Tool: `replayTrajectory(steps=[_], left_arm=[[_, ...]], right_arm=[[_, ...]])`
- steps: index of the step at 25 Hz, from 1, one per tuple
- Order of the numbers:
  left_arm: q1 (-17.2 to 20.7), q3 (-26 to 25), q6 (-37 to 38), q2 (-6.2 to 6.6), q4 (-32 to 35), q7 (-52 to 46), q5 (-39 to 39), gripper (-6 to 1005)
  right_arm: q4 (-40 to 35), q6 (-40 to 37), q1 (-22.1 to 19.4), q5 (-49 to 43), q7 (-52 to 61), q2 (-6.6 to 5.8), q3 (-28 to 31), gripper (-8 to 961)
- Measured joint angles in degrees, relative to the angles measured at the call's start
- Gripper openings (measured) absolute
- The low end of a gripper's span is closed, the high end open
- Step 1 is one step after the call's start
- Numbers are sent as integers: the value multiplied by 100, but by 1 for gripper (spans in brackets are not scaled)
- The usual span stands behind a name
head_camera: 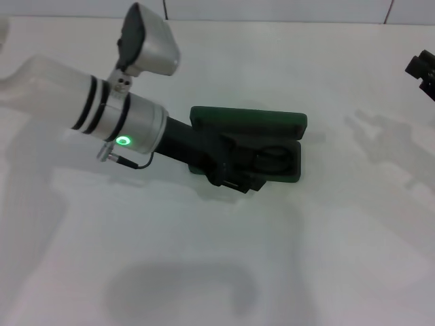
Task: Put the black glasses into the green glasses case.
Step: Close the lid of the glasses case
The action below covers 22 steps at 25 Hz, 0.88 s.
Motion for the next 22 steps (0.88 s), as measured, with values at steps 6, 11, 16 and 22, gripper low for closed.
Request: replayTrajectory(steps=[6,11,16,22], left_arm=[[-101,0,-425,-5,124,-244,164,649],[-106,-8,-331,30,120,-152,-93,649],[-39,-9,565,127,54,469,-427,649],[21,-9,-32,185,-225,-145,-2093,650]], right_arm=[[-7,6,17,-3,-1,-2,9,232],[-9,6,-47,-2,-1,-9,14,233],[-12,33,-64,-2,-1,-19,17,233],[-12,55,-60,-1,-25,-6,20,233]])
